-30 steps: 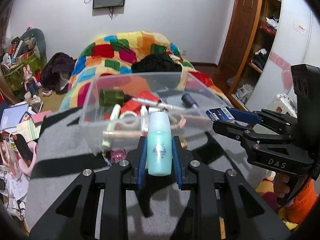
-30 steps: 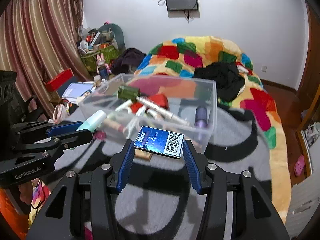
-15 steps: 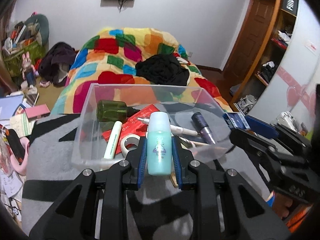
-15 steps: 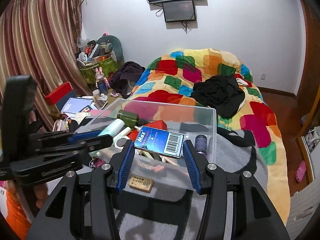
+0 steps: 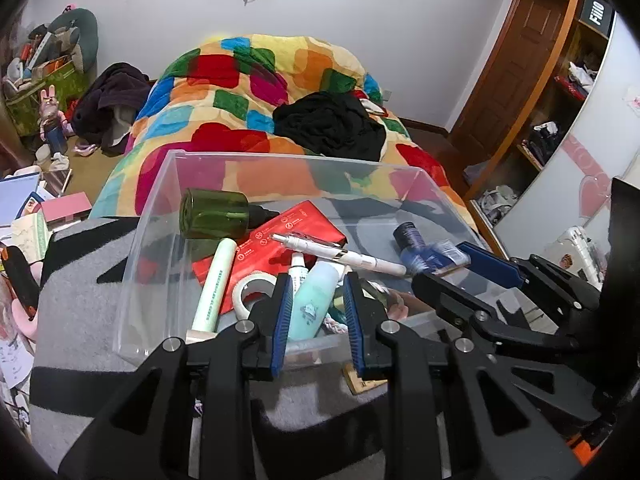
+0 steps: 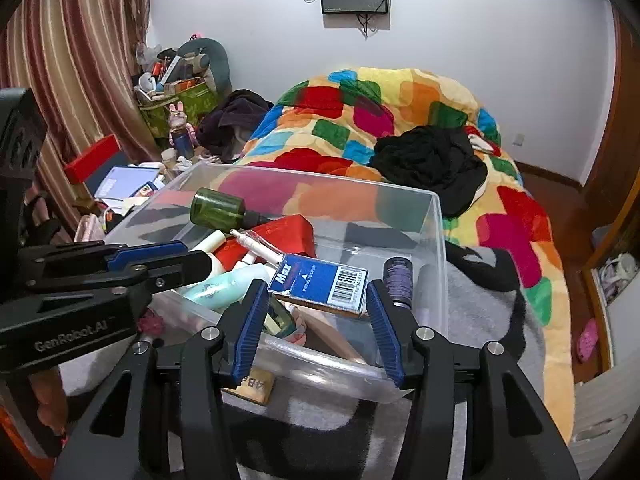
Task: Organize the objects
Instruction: 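Drop light blue bottle into box with left tool while right tool drops Max box, then grasp pink keychain with left tool while right tool grasps AB eraser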
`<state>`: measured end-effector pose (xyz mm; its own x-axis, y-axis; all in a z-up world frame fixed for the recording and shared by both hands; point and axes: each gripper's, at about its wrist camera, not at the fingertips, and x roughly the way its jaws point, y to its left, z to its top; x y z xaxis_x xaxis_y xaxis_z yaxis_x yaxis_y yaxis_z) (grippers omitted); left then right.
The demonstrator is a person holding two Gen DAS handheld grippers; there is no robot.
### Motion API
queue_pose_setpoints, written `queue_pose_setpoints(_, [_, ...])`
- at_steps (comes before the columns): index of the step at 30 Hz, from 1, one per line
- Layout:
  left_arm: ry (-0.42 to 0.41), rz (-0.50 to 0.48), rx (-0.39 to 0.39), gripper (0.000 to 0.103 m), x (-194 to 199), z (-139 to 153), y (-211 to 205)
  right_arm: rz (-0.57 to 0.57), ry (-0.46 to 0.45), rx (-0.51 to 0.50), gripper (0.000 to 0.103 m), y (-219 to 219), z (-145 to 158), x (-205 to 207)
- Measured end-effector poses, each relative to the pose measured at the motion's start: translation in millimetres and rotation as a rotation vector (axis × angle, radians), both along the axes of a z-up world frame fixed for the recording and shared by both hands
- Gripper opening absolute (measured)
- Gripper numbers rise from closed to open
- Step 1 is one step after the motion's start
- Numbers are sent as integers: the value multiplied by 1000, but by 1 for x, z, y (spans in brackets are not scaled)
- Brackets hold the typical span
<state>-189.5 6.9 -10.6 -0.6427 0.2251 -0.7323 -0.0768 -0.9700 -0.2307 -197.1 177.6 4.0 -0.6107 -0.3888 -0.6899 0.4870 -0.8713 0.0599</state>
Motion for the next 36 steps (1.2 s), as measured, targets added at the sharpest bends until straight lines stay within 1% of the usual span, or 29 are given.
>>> queue_pose_setpoints(2, [11, -3, -6, 24, 4, 4, 0, 13, -7, -12, 56, 2, 2, 3])
queue_pose_setpoints(5, [33, -5, -12, 24, 14, 12, -2, 26, -5, -16, 57, 3, 6, 7])
queue_pose_setpoints(8, [55, -2, -21, 25, 24, 19, -5, 36, 2, -28, 64, 5, 11, 14])
queue_pose_setpoints(10, [65, 3, -28, 28, 32, 23, -7, 45, 6, -43, 66, 6, 14, 20])
queue_pose_setpoints(12, [75, 9, -39, 35, 39, 26, -11, 56, 7, -50, 67, 6, 17, 25])
queue_pose_setpoints(15, [82, 22, -69, 41, 52, 26, -16, 70, 13, -53, 69, 6, 19, 34])
queue_pose_setpoints(21, [41, 35, -103, 49, 67, 10, -26, 82, 2, -51, 72, 5, 14, 47])
queue_pose_setpoints(25, [-14, 49, -124, 49, 67, -8, -34, 76, 0, -28, 73, 5, 8, 52])
queue_pose_setpoints(27, [-41, 54, -125, 49, 66, -17, -38, 75, -11, -31, 76, 6, 3, 53])
queue_pose_setpoints(32, [-107, 60, -124, 49, 63, -38, -45, 74, -58, -11, 77, 0, -14, 50])
queue_pose_setpoints(36, [-149, 51, -122, 49, 58, -47, -45, 85, -105, 12, 77, -12, -31, 45])
